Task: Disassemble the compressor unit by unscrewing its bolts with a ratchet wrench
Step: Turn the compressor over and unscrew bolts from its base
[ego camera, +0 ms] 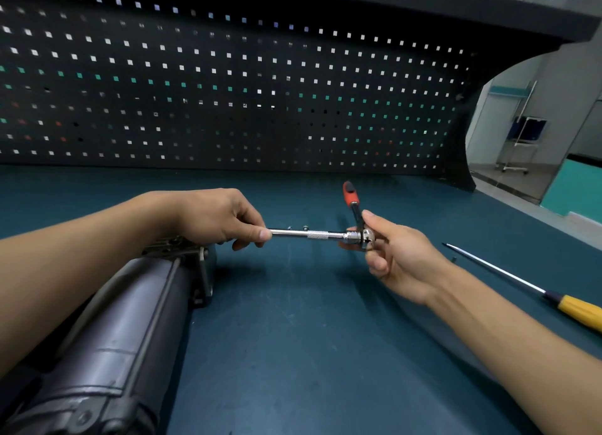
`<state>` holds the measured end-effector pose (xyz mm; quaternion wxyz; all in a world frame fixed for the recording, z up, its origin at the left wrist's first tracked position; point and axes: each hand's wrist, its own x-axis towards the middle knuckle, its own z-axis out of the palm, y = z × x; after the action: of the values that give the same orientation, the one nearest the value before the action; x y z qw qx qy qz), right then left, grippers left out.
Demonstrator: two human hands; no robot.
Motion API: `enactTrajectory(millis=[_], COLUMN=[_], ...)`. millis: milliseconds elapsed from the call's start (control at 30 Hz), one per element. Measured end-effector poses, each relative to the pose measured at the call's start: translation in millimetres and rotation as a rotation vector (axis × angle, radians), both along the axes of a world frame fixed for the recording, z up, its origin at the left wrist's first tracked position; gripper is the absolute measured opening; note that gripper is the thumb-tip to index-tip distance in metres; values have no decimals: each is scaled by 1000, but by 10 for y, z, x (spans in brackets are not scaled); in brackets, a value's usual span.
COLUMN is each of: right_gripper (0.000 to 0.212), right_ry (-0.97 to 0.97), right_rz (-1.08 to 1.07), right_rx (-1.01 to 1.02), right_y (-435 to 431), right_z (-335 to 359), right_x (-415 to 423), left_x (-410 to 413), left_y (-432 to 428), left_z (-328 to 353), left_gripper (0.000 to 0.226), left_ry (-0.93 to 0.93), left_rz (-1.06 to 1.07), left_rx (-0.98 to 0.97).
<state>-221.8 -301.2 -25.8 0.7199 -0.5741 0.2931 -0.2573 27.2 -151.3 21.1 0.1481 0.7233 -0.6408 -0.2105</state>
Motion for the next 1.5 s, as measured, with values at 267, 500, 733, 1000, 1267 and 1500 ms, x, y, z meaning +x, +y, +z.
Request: enactTrajectory(millis=[267,500,733,1000,1267,1500], right_gripper=[38,41,42,12,18,31], right_ry=[-34,-88,-120,-173,-178,-87], right_rz=[51,110,100,116,124,51], right_rx=[-3,-88,-180,-270,-236,-198], right_y=[-1,-32,4,116,128,142], right_z=[-3,34,59,23,7,29], right_x=[-4,-80,-106,-69,-55,-17], left_x=[-17,-32,-28,-50,-17,24], left_y=[1,8,4,41,34,44], left_z=[12,7,3,46,48,54], left_gripper=[25,19,22,50,62,34], left_ry=[2,24,-17,66,215,168], left_rz=[12,21,20,103,176,92], left_rx=[-5,-22,4,-6,-1,23])
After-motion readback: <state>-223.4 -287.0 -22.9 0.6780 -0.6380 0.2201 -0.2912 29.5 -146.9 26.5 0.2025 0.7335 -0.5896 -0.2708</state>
